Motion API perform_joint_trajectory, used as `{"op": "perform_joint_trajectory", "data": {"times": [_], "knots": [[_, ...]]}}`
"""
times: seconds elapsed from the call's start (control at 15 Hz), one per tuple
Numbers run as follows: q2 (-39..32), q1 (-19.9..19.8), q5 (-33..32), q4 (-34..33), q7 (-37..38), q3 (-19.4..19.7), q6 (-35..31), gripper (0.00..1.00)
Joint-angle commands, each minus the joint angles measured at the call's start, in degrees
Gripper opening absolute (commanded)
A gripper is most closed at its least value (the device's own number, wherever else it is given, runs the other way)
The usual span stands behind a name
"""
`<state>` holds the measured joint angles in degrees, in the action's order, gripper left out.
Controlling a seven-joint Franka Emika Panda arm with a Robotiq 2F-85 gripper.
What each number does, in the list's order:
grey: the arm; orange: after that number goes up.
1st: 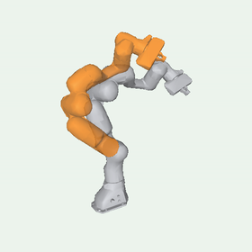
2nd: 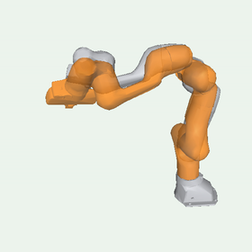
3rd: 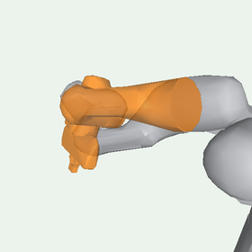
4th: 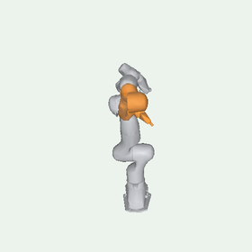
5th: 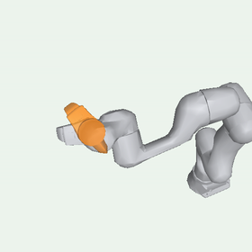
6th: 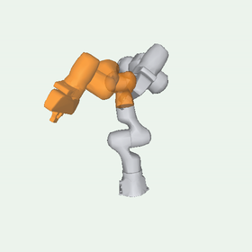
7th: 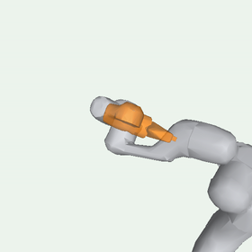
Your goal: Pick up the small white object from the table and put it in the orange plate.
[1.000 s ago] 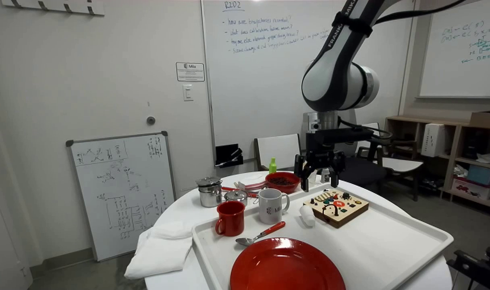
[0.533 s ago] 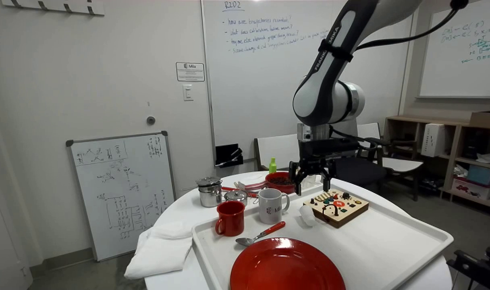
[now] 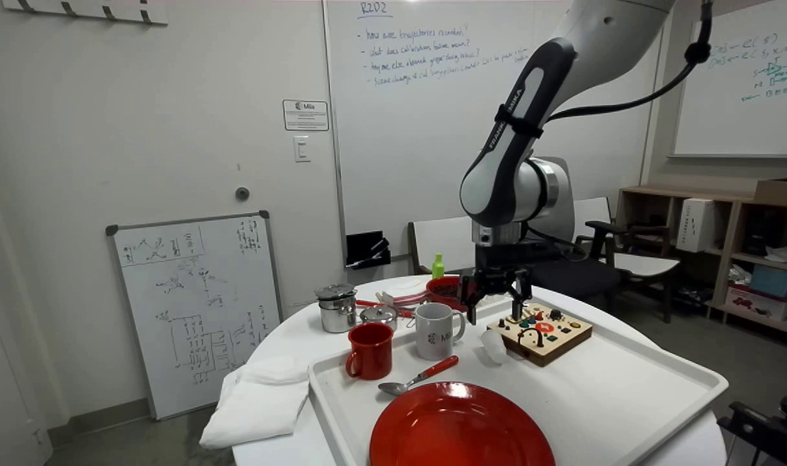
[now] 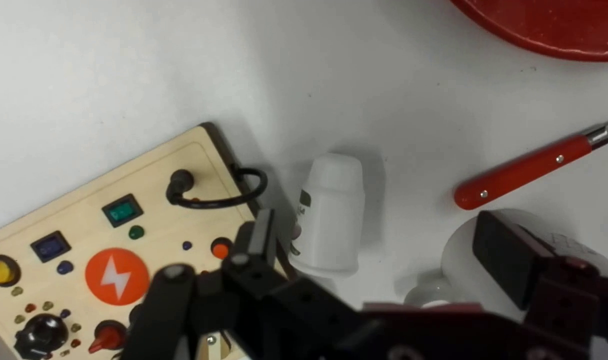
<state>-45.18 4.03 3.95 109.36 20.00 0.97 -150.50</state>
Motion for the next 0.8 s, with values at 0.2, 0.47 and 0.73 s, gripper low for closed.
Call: {"op": "perform_joint_trajectory", "data": {"times": [0.2,0.47,0.73], "knots": [[-6.08,0.74,2.57,-6.90,1.09,0.85,1.00,1.00],[-7.40,0.76,3.15,-8.19,1.96,1.10,1.37,1.00],[-8.29,0.71,3.60,-8.61,2.32,1.20,1.59,1.00]]}}
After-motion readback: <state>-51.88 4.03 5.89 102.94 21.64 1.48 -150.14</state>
